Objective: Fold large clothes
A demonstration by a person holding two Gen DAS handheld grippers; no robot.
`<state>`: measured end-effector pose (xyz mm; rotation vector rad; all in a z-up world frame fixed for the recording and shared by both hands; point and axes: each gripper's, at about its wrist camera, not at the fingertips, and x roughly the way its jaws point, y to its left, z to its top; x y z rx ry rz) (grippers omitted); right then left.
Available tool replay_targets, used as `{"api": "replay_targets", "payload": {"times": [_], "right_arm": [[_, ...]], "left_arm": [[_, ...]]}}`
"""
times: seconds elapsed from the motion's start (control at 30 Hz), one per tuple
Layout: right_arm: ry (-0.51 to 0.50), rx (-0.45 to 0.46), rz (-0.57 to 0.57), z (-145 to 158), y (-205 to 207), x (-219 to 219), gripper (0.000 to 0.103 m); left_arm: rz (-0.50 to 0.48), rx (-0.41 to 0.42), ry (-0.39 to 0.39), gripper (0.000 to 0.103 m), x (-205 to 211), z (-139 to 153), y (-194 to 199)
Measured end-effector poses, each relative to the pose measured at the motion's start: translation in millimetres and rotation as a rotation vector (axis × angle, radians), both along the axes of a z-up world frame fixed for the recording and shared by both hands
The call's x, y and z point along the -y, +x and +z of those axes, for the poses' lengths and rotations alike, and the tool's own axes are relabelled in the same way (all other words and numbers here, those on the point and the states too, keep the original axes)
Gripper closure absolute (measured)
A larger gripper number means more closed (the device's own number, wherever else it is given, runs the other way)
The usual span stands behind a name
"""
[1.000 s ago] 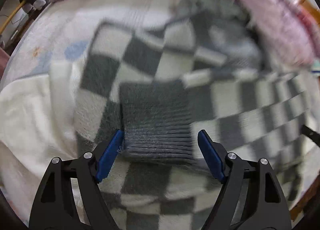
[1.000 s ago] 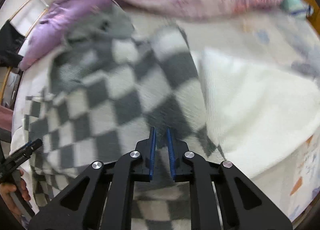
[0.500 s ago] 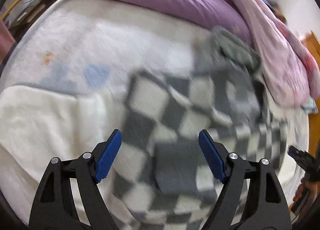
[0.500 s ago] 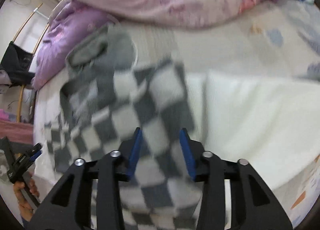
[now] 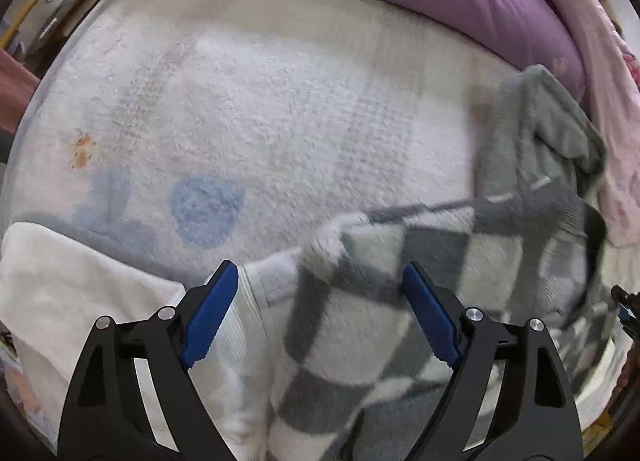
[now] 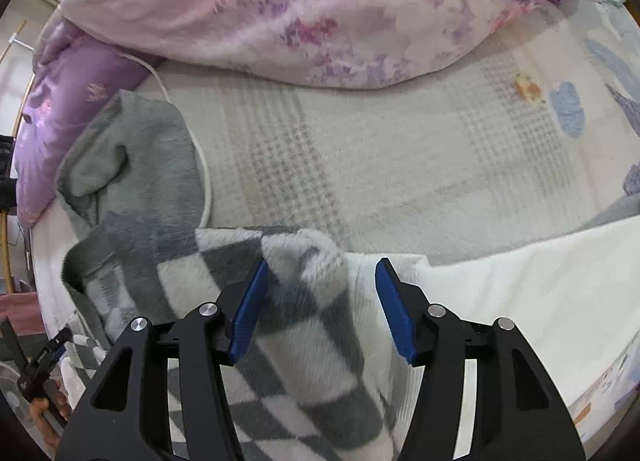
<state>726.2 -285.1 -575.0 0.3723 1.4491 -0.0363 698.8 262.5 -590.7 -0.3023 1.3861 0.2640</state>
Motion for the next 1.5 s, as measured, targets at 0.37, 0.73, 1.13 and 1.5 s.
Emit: {"api": "replay_targets", "payload": {"times": [0.37, 0.73, 1.13, 1.5], "right_arm": [[0.026, 0.019, 0.102, -5.7, -1.6, -5.3, 0.08], [0.136, 0.294, 0.142, 94.7, -74.4, 7.2, 0.085], [0.133, 0.387, 0.224, 178.4, -231.3, 35.1, 0.086], [0.048, 0.195, 0.033, 101.9, -448.6, 61.8, 0.086]], "left_arm": [[-0.068, -0.035, 0.036, 0.084, 12.0, -9.8, 10.8], [-0.053, 0.243, 0.061, 0.086, 35.1, 99.0, -76.3], [-0.015, 0.349, 0.03, 0.087, 53.2, 176.9, -263.6], [0.008, 0.173, -0.09, 0.087, 47.6, 87.8, -462.4]]}}
